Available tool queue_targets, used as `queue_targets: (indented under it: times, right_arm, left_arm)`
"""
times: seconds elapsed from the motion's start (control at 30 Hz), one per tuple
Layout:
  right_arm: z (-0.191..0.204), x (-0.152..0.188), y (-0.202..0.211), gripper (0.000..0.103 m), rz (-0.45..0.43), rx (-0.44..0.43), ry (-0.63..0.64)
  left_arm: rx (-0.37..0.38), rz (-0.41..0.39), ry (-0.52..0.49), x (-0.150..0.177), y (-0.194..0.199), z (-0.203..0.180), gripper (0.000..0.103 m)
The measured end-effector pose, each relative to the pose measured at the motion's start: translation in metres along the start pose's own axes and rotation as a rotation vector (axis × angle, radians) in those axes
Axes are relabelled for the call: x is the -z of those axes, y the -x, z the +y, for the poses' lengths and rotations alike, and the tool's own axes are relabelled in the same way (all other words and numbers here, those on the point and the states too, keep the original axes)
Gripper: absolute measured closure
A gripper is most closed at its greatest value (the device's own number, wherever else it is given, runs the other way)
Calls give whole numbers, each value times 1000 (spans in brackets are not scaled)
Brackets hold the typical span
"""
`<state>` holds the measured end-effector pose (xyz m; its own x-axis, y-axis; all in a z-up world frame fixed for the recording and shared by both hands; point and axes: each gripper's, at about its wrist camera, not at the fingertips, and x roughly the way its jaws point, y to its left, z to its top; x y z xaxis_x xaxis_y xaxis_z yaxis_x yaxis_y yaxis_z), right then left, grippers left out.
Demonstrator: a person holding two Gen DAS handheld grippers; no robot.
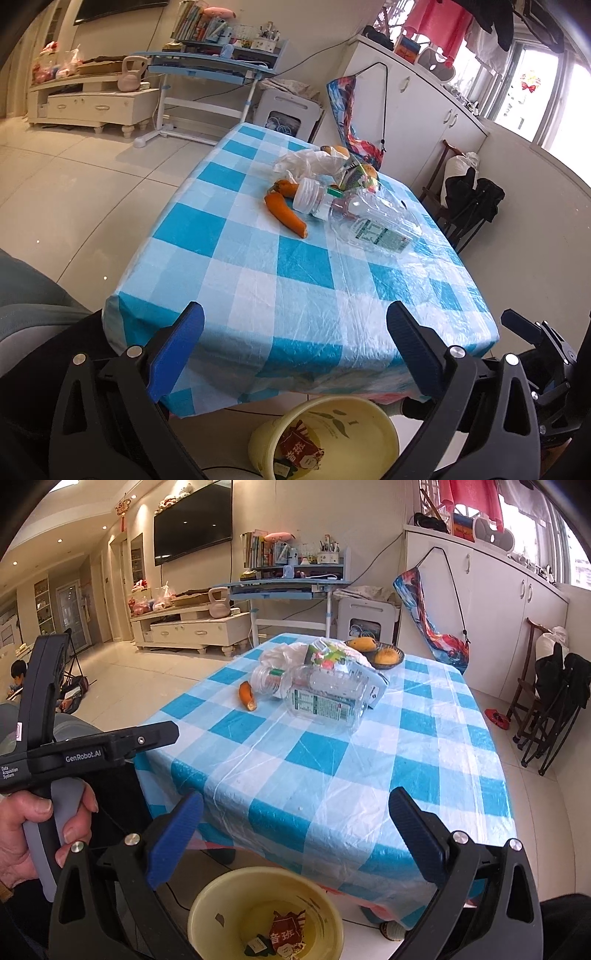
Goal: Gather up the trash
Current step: 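Grasp the orange carrot with the left gripper while the right gripper grasps the clear plastic bottle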
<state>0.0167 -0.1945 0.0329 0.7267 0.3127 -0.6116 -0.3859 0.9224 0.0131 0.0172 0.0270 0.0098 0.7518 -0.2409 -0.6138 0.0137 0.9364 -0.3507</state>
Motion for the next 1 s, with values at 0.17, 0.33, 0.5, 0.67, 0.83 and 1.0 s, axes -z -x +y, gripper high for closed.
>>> queue_targets:
  times: [0.17,0.33,0.5,0.67,0.83,1.0]
  right_arm:
    - [-6,-25,-13,6,-23,-8,59]
    - [-15,-57,-38,6,-32,4,160]
    - [-21,-84,-81,6,10,-15,257]
    - [-20,-98,-116,6,45,-41,342]
    - [-17,-103,-147,6,125,-90,413]
    - [-11,-98,-162,8,225,-161,417]
  left_arm:
    - [-40,-14,41,-34,-25,2,8]
    - [-73,-3,39,-62,-60,-4,8]
    - [-121,49,-3,-79,-99,-13,19]
    - [-166,105,-38,-85,-128,-16,29]
    - [-153,113,-57,-85,-139,-11,32]
    - [-129,123,-96,-85,-140,-8,51]
